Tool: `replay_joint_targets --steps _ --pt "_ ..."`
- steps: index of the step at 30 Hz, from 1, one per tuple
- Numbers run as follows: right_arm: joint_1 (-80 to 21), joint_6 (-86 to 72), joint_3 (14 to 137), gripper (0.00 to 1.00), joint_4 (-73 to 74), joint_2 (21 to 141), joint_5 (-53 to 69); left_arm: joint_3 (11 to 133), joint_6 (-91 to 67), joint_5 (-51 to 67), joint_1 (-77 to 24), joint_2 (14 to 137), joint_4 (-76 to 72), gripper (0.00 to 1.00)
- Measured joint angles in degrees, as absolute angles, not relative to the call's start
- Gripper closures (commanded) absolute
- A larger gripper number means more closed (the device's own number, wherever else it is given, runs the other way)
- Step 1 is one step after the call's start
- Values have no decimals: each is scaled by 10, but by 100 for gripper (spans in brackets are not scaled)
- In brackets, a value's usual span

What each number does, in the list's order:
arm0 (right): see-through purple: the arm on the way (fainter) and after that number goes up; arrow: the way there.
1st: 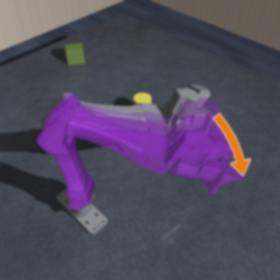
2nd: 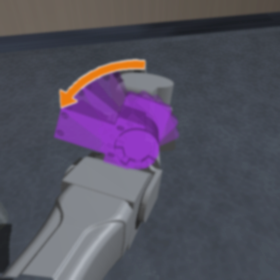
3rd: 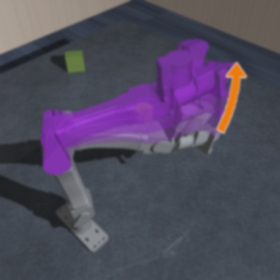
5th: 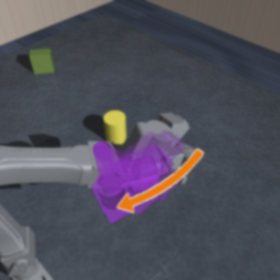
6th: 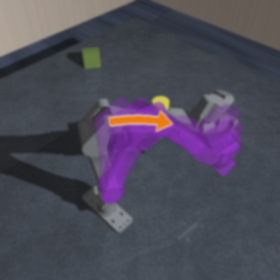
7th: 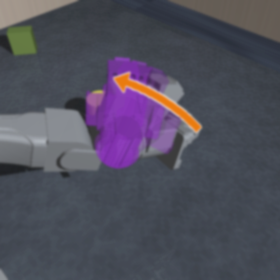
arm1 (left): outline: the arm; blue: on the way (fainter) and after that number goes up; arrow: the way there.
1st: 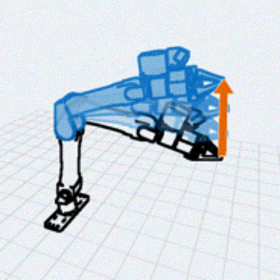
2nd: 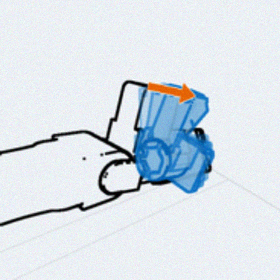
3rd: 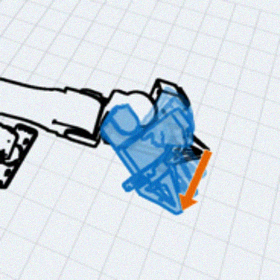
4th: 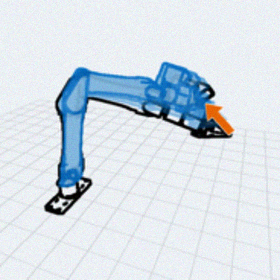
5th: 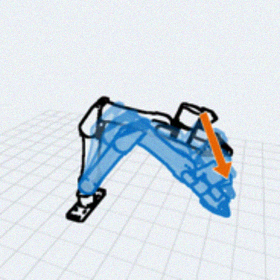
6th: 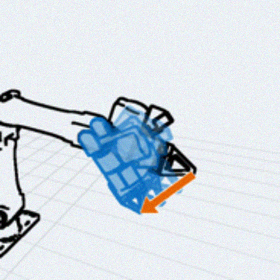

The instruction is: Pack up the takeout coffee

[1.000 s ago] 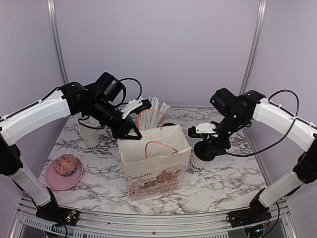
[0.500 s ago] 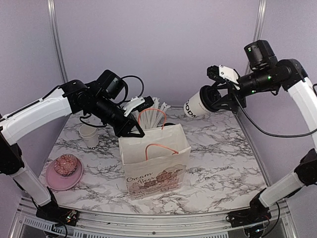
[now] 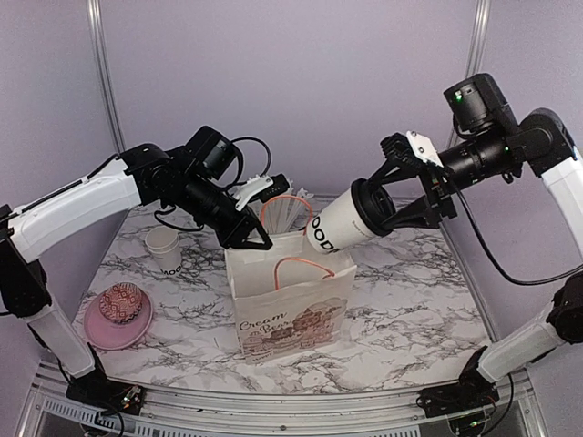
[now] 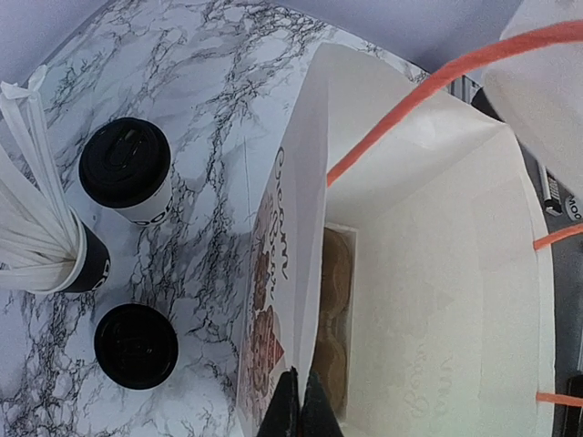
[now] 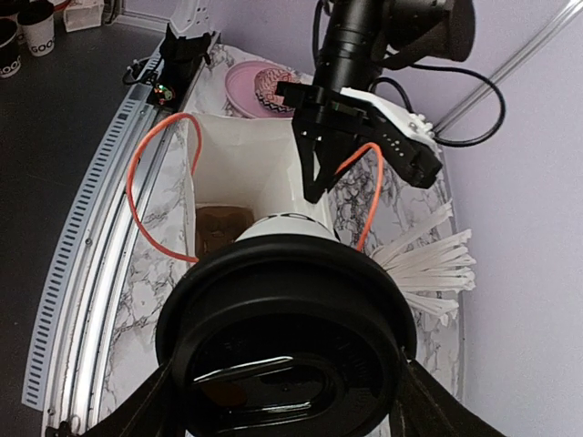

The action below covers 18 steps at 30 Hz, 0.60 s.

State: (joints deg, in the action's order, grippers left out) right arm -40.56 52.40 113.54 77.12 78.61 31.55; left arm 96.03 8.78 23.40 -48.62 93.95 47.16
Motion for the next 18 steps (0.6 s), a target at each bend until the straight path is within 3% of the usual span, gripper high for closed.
replay_joint_targets --steps 14,18 --pt "-519 504 1113 55 750 887 209 986 82 236 -507 956 478 98" --pt "-558 497 1085 57 738 909 156 986 83 235 -507 956 480 90"
